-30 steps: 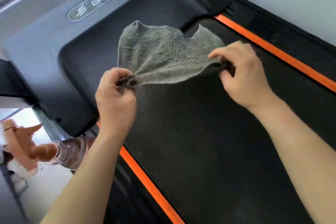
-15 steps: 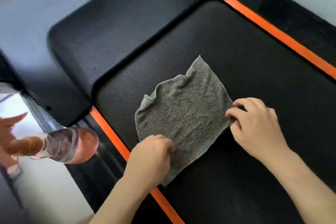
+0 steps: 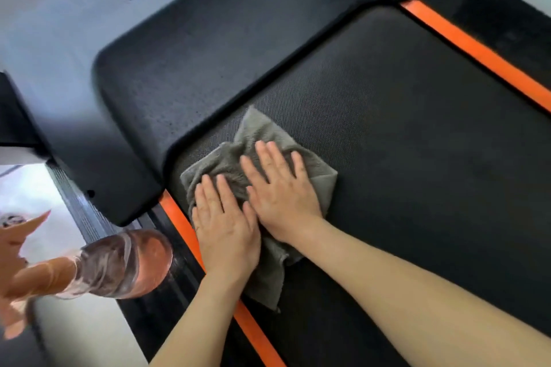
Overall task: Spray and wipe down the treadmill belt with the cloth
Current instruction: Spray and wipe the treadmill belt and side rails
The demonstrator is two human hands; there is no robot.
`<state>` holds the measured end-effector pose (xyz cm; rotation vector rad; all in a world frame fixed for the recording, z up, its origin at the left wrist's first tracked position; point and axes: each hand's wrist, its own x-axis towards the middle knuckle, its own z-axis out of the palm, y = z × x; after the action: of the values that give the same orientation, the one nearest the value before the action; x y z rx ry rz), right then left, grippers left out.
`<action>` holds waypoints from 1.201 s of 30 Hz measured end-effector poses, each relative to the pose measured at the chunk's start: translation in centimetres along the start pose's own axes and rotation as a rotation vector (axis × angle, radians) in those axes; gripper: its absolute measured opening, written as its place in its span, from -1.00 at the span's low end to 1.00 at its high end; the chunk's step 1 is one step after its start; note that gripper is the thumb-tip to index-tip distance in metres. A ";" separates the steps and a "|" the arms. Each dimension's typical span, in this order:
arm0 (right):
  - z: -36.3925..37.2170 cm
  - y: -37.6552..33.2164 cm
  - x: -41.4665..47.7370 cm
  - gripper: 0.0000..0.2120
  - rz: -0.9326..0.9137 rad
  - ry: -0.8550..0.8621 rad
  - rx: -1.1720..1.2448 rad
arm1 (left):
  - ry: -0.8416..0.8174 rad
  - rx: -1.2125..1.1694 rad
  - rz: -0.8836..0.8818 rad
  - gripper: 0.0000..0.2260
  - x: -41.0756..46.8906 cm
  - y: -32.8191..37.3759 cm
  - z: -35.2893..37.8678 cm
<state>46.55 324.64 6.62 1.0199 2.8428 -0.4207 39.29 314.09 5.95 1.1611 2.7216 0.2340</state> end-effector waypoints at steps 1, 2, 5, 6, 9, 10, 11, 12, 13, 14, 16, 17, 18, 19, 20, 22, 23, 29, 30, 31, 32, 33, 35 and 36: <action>0.0 0.0 0.8 -0.41 -0.050 -0.019 -0.004 | -0.004 -0.002 -0.026 -0.40 0.3 0.1 0.0; 0.0 0.3 1.3 -0.41 -0.099 -0.029 0.005 | -0.009 0.007 -0.050 -0.39 0.3 0.3 0.0; -0.7 2.4 2.5 -0.41 -0.171 0.011 0.032 | -0.017 0.017 -0.085 -0.36 1.1 1.6 -0.2; -1.2 3.4 3.4 -0.40 -0.138 0.035 0.031 | -0.007 0.019 -0.074 -0.36 2.2 2.3 -0.1; -2.8 7.9 5.4 -0.35 0.078 0.120 -0.016 | 0.022 0.020 0.100 -0.37 5.8 5.5 0.8; -3.4 9.7 5.6 -0.35 0.148 0.135 -0.031 | 0.007 0.012 0.190 -0.37 6.9 6.8 0.9; -4.1 11.3 5.8 -0.36 0.223 0.116 -0.032 | -0.013 0.009 0.278 -0.37 8.0 8.0 1.0; -4.4 12.4 5.3 -0.38 0.296 0.095 -0.020 | -0.036 0.012 0.337 -0.37 8.4 9.0 1.1; -4.7 12.5 5.9 -0.40 0.348 0.085 -0.013 | -0.041 0.007 0.347 -0.38 9.2 9.0 1.1; -4.6 12.0 6.0 -0.40 0.394 0.101 0.006 | -0.039 0.008 0.323 -0.38 9.2 8.9 1.1; -4.3 8.5 7.1 -0.42 0.368 0.121 0.058 | 0.023 0.010 0.213 -0.40 8.5 7.3 0.9; -3.4 6.4 7.6 -0.43 0.292 0.131 0.068 | 0.070 0.010 0.159 -0.43 7.8 6.2 0.8; -2.8 4.2 8.1 -0.45 0.183 0.166 0.084 | 0.103 0.013 0.116 -0.45 7.3 5.0 0.8; -2.0 1.8 9.1 -0.48 0.073 0.223 0.116 | 0.125 0.019 0.077 -0.48 7.1 3.3 0.7; -1.5 0.9 9.5 -0.54 0.004 0.292 0.173 | 0.136 0.019 0.054 -0.49 6.7 2.5 0.6; -0.9 -0.7 10.1 -0.72 -0.081 0.465 0.340 | 0.125 -0.003 0.009 -0.50 6.3 0.9 0.1; -1.0 -1.6 10.5 -0.76 -0.120 0.538 0.453 | 0.138 -0.012 0.000 -0.50 6.3 0.1 -0.2; -4.1 -9.0 13.8 -0.76 -0.204 0.518 0.924 | 0.371 -0.426 -0.148 -0.42 7.2 -0.9 -3.4; -4.4 -9.7 14.6 -0.72 -0.259 0.477 0.914 | 0.420 -0.479 -0.209 -0.43 7.4 -0.9 -4.3; -4.5 -10.0 15.2 -0.66 -0.319 0.424 0.836 | 0.454 -0.523 -0.246 -0.42 7.3 -0.7 -5.0; -4.4 -10.1 15.5 -0.57 -0.363 0.375 0.685 | 0.470 -0.548 -0.280 -0.40 7.1 -0.7 -5.3; -4.2 -9.8 15.5 -0.50 -0.374 0.338 0.496 | 0.466 -0.551 -0.306 -0.40 6.6 -0.7 -5.5; -3.6 -8.5 14.5 -0.44 -0.372 0.314 0.229 | 0.401 -0.461 -0.305 -0.46 5.0 -0.9 -4.9; -2.8 -7.8 13.4 -0.44 -0.398 0.307 0.182 | 0.342 -0.383 -0.281 -0.50 3.9 -1.0 -4.4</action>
<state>31.26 327.81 8.68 0.5734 3.3478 -0.6117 34.97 315.90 9.63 0.6762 2.8924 0.9390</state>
